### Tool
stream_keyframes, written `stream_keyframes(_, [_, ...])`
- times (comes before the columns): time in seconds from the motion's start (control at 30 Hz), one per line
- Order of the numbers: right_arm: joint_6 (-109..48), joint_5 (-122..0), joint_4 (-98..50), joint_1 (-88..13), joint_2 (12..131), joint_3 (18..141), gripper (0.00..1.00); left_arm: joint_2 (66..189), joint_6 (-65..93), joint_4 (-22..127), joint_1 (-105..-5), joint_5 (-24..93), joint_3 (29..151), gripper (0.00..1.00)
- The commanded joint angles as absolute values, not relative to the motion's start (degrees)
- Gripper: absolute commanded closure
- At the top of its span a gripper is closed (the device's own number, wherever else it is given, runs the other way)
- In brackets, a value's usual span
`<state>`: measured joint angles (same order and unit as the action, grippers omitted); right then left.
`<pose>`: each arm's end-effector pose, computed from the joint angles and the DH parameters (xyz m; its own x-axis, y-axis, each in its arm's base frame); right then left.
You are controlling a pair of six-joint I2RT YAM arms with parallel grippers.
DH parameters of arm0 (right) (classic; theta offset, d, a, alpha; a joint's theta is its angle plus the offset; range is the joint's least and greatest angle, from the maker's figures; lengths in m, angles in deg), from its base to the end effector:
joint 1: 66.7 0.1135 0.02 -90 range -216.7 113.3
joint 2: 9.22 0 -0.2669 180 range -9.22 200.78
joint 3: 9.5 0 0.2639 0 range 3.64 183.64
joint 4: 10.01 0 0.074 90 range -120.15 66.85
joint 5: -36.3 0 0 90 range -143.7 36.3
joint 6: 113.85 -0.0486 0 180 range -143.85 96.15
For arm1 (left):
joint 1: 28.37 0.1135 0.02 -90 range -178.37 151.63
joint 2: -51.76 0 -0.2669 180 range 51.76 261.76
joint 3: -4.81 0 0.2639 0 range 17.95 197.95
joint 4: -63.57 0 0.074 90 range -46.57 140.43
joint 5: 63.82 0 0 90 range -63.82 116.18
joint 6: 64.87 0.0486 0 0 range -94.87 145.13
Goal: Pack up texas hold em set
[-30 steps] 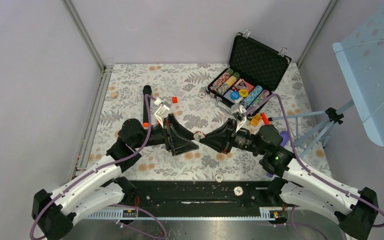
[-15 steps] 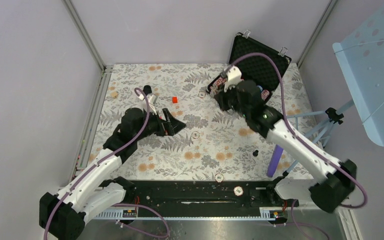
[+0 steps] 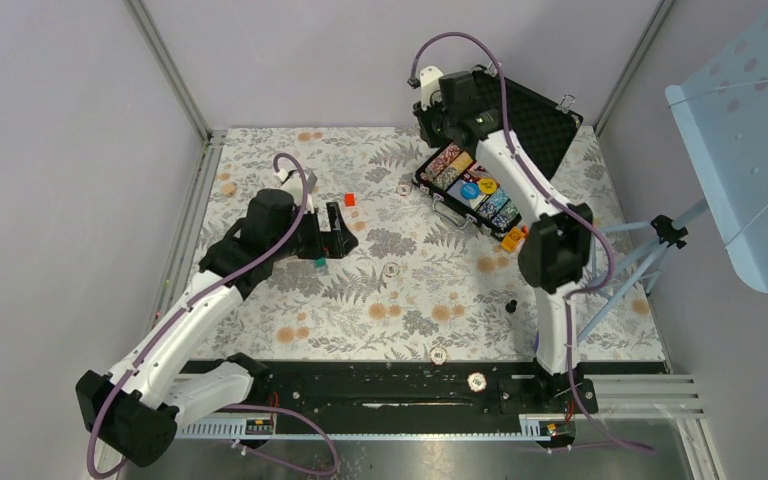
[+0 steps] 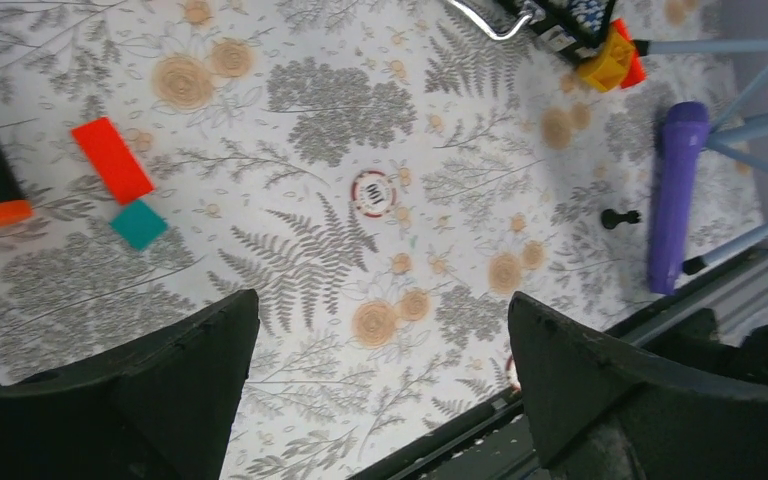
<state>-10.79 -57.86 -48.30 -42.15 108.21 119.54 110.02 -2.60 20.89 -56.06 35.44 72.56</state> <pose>0.4632 0.2155 0.3485 -0.2909 -0.3806 -0.8778 -0.5534 0.8153 -0.1702 0.2106 -0.1194 0.3172 -0.6979 -0.1524 -0.6998 0.2860 0.8365 -0.4674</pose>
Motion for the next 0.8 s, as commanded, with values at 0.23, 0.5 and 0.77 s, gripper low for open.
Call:
stream_keyframes(0.23, [-1.8, -69.1, -65.1, -45.9, 129.6, 142.7, 1.0, 109.1, 4.7, 14.7, -55.8, 28.9, 73.3, 0.06])
stream_keyframes(0.5, [0.2, -69.5, -65.5, -46.0, 132.3, 142.4, 1.0, 109.3, 4.5, 15.0, -55.3, 29.5, 72.8, 0.06])
stream_keyframes(0.77, [2.1, -65.9, -65.5, -46.0, 134.5, 142.0, 1.0, 109.8, 4.2, 15.4, -54.3, 30.8, 72.7, 0.06])
